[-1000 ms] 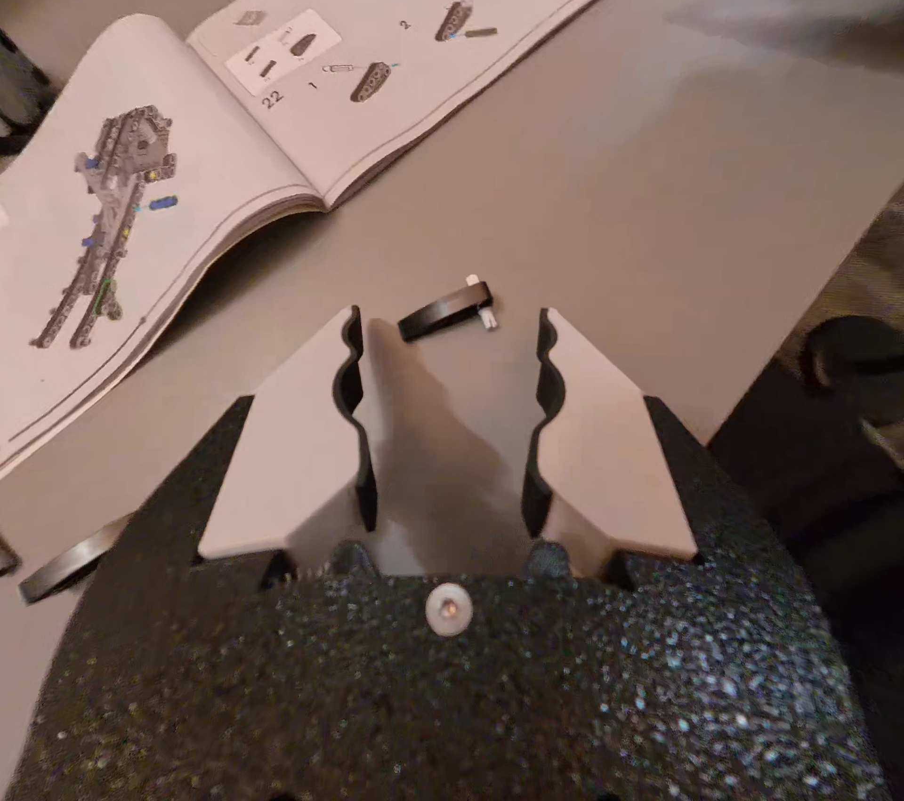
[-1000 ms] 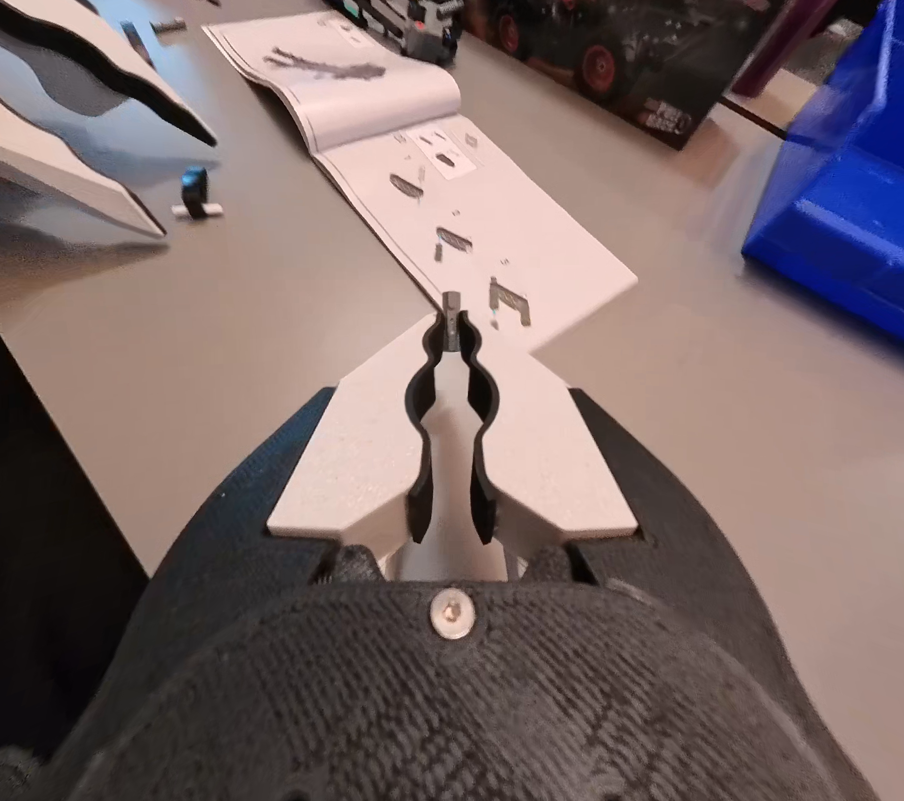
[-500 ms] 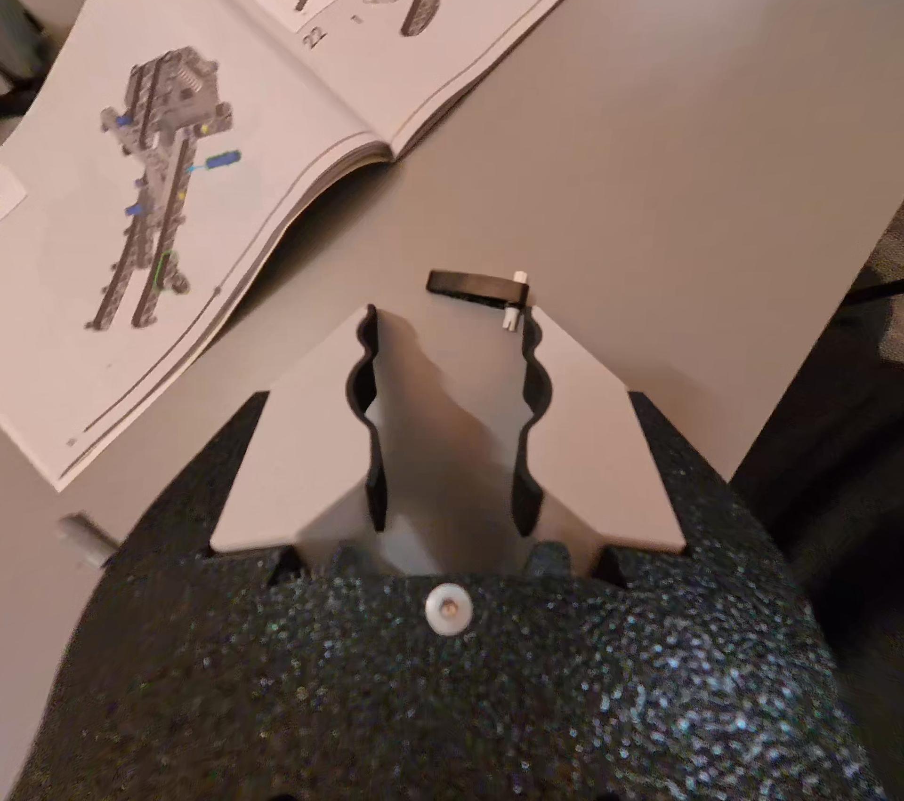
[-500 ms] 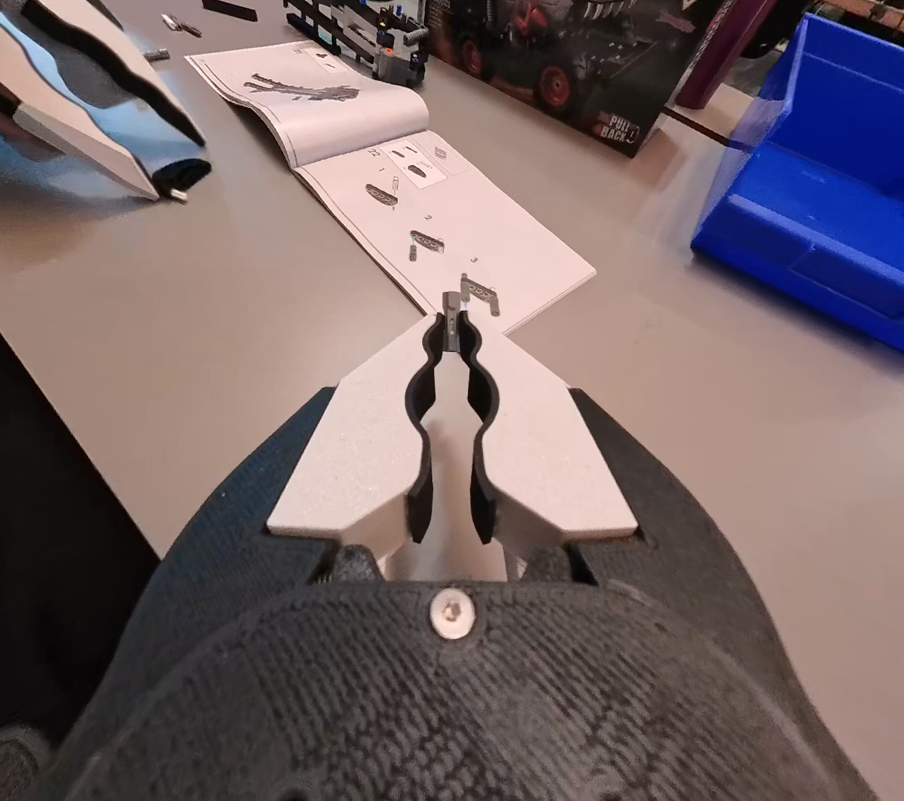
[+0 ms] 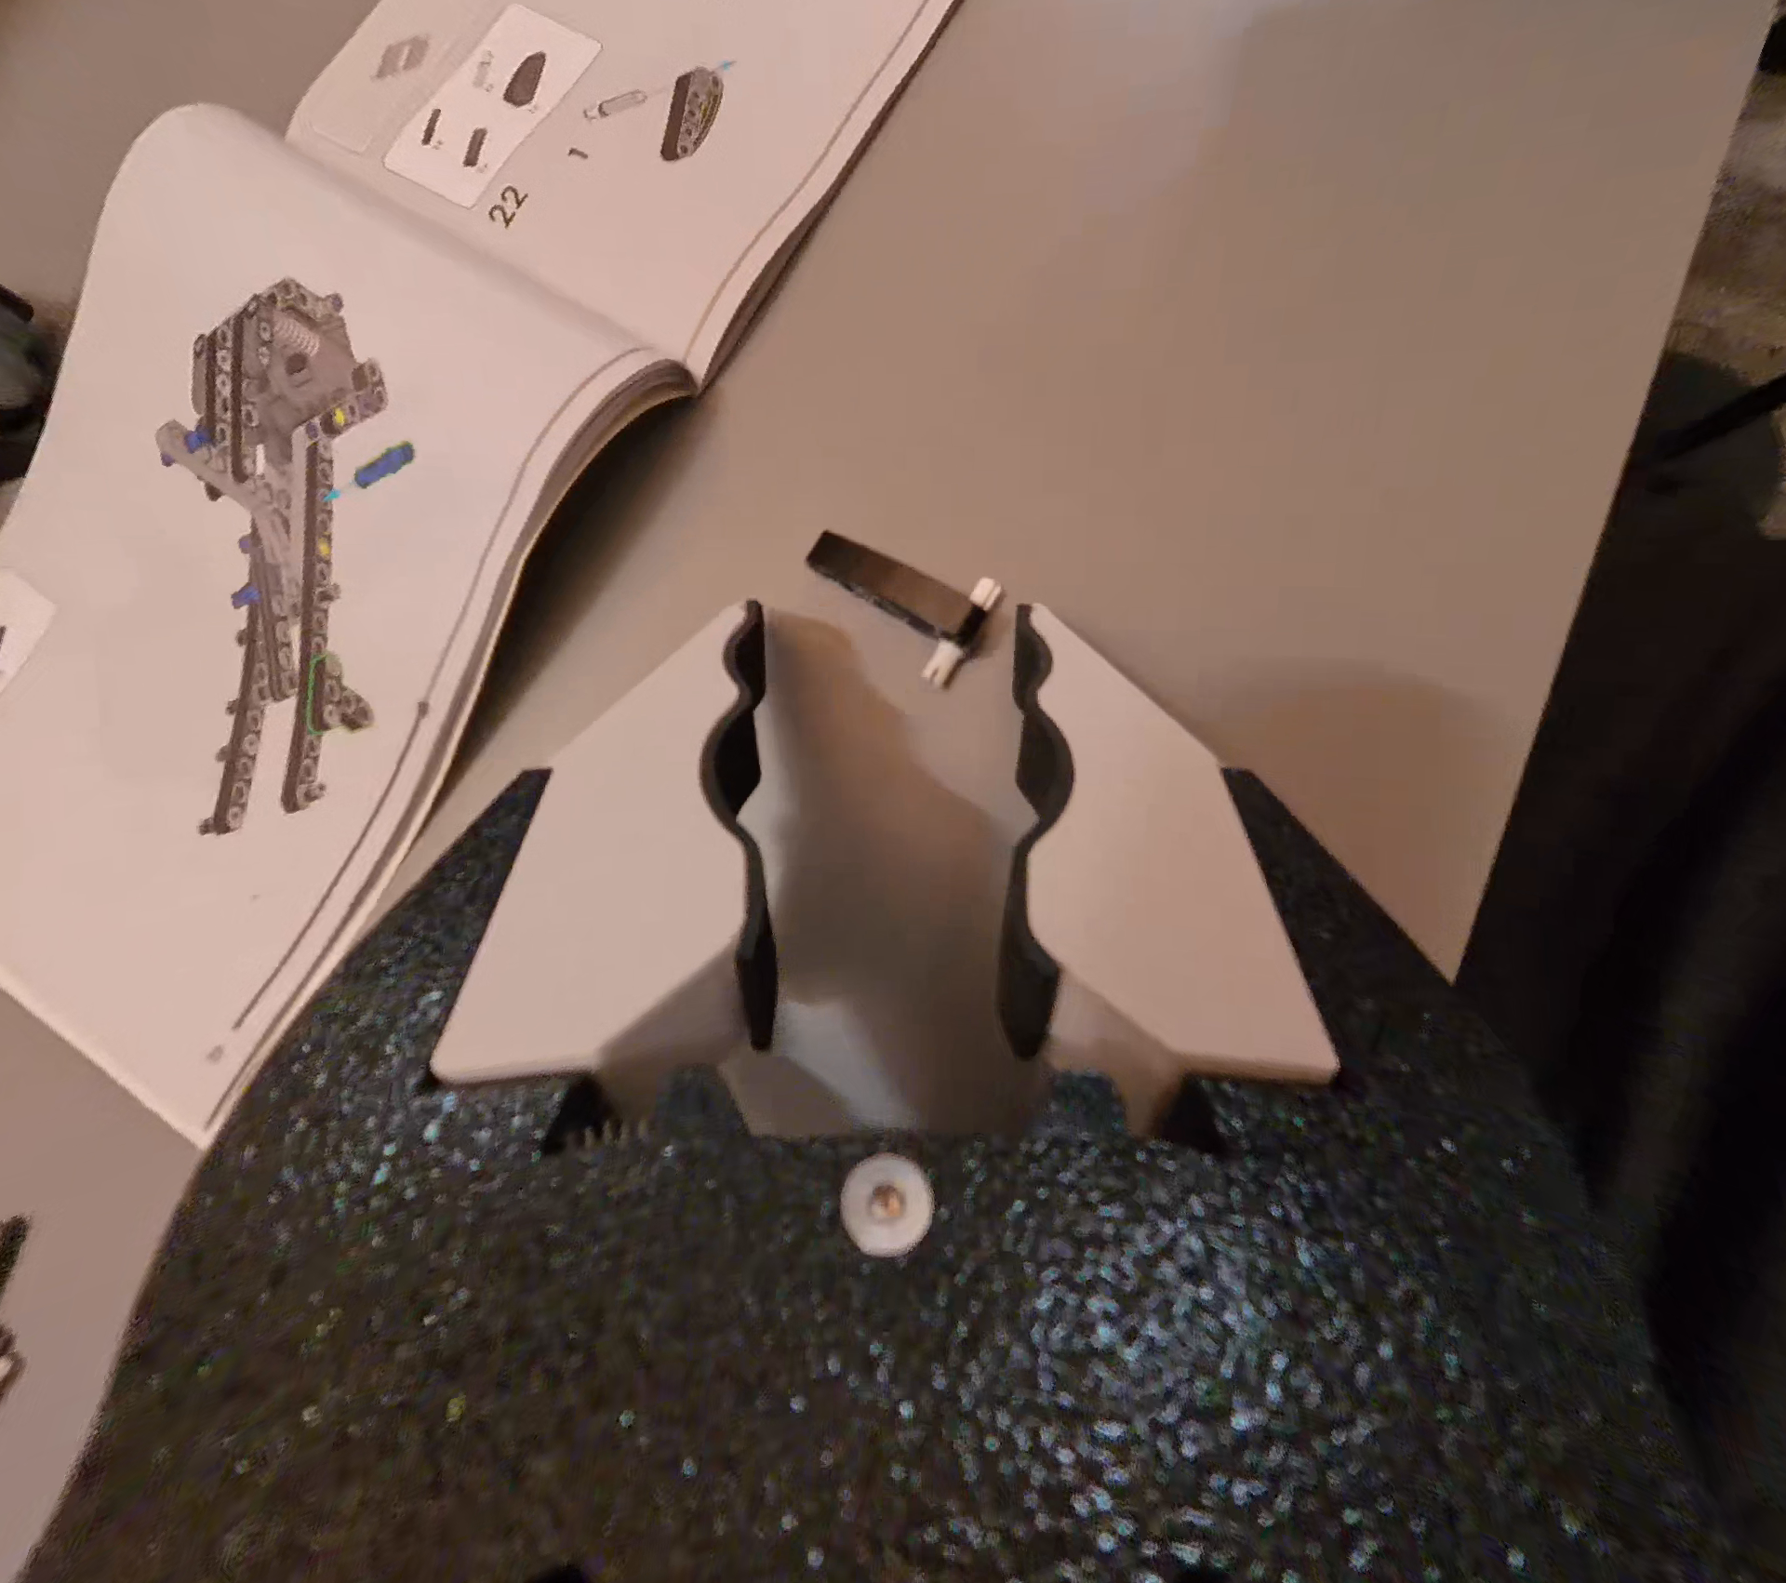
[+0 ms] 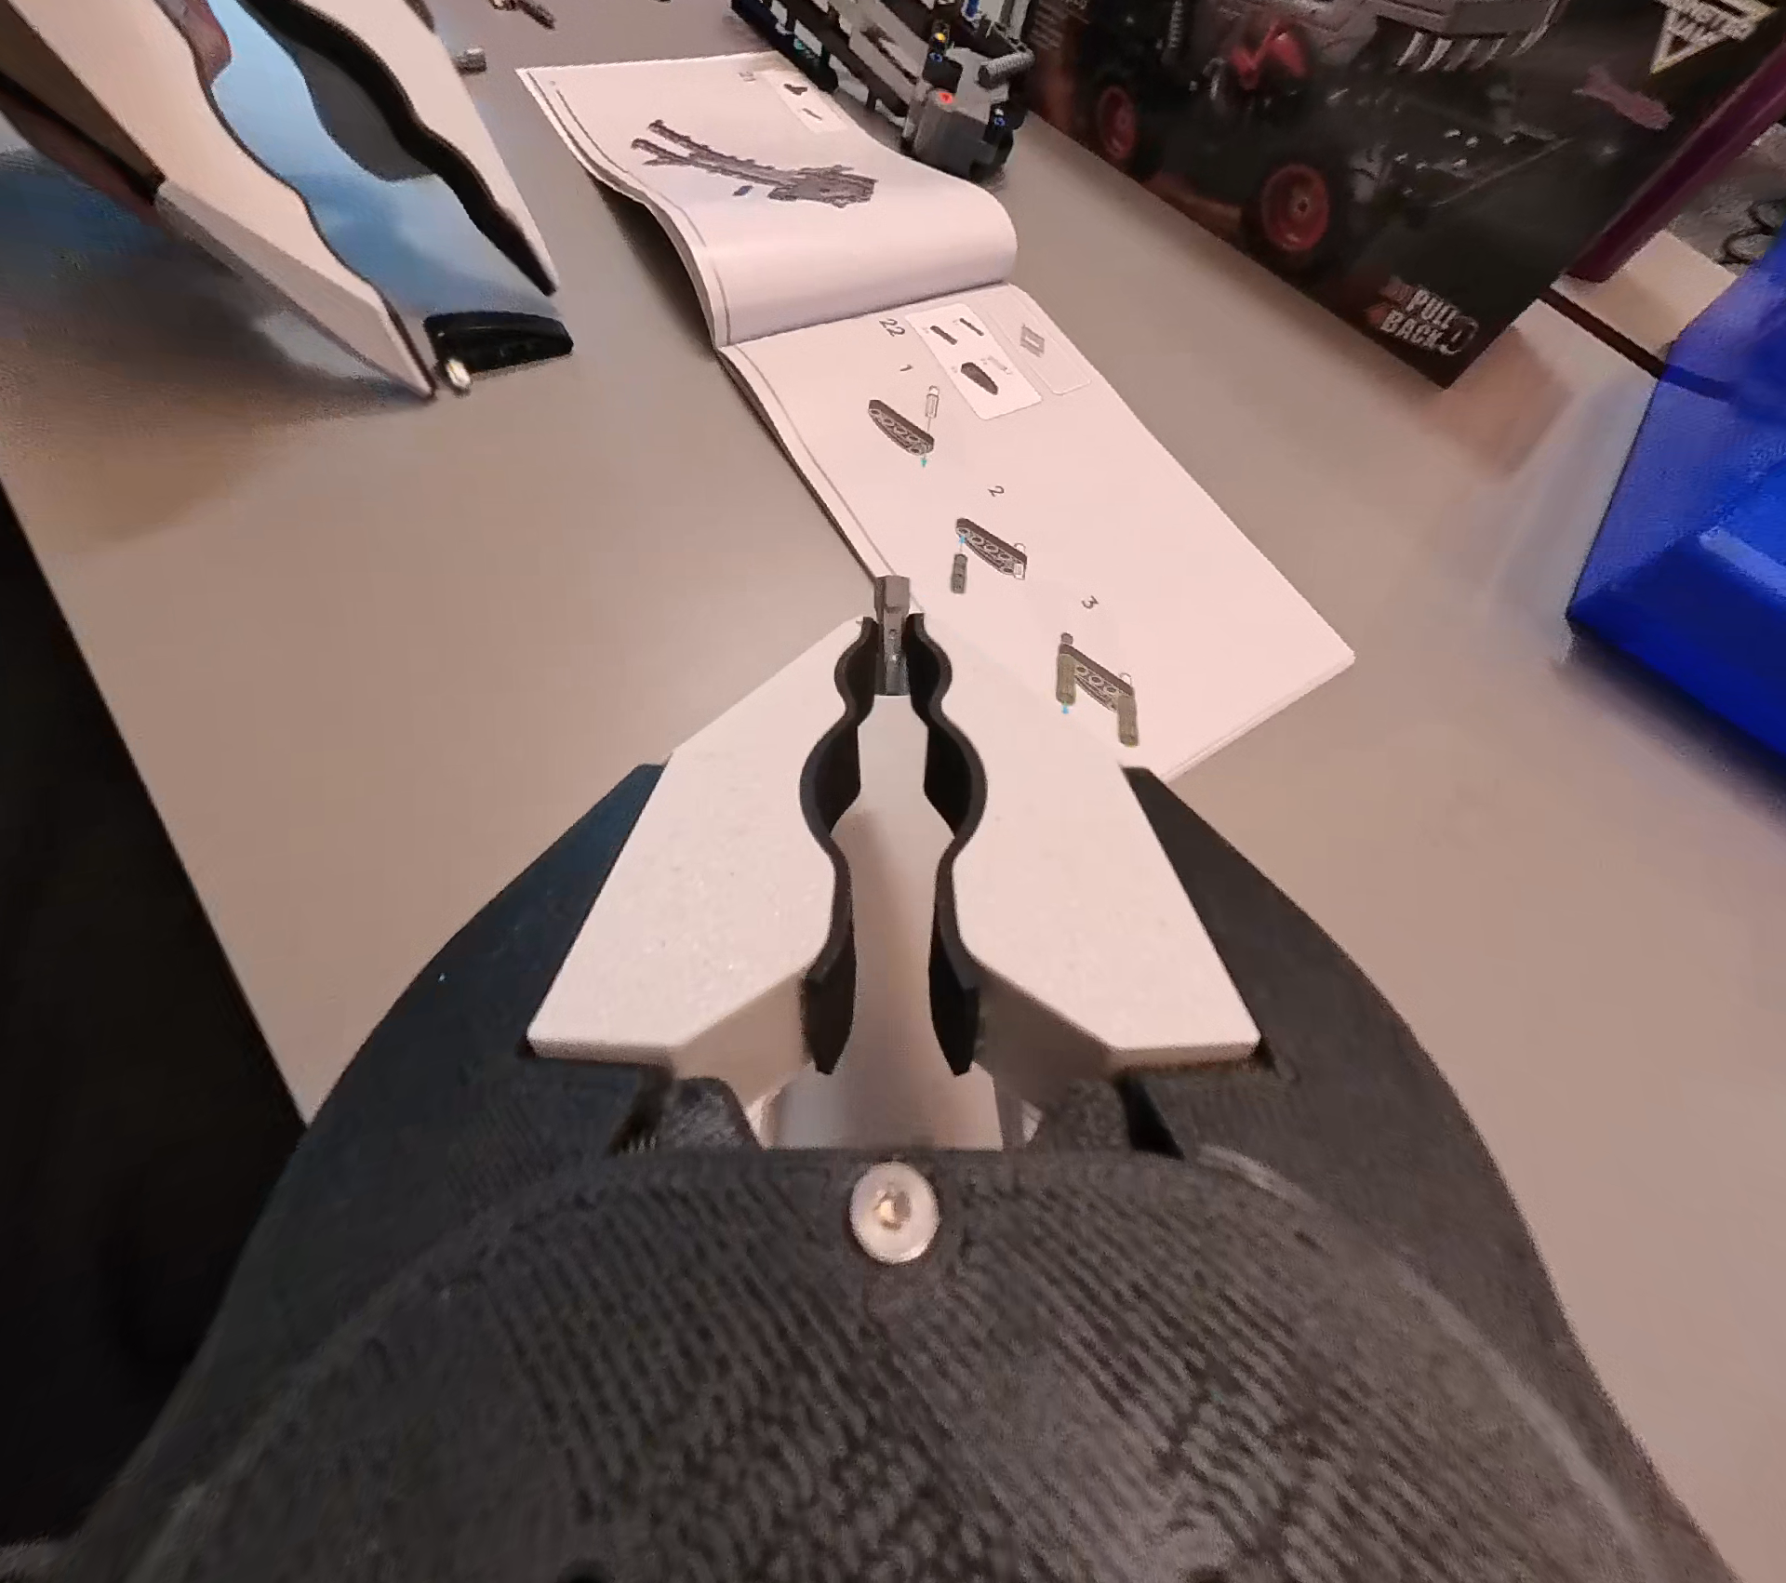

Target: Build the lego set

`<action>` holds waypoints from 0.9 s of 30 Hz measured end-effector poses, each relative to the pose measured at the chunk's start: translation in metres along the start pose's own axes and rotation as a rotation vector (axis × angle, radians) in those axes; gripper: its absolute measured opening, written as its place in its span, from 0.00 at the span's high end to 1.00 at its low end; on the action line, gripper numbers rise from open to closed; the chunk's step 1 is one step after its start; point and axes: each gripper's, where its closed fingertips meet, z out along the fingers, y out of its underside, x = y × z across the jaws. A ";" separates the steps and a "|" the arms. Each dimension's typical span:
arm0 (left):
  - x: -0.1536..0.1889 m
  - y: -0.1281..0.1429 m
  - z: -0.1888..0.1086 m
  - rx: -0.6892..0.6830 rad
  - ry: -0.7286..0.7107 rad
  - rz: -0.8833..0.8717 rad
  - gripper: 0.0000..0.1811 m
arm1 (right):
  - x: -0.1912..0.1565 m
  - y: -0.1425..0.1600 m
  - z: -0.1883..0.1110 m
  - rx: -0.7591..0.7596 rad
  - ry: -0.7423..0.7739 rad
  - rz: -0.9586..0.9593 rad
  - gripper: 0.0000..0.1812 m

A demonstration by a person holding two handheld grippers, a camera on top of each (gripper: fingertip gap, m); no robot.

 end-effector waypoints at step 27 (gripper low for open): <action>-0.014 -0.015 -0.009 -0.074 -0.257 0.761 1.00 | -0.011 -0.008 0.004 0.052 -0.054 -0.004 0.98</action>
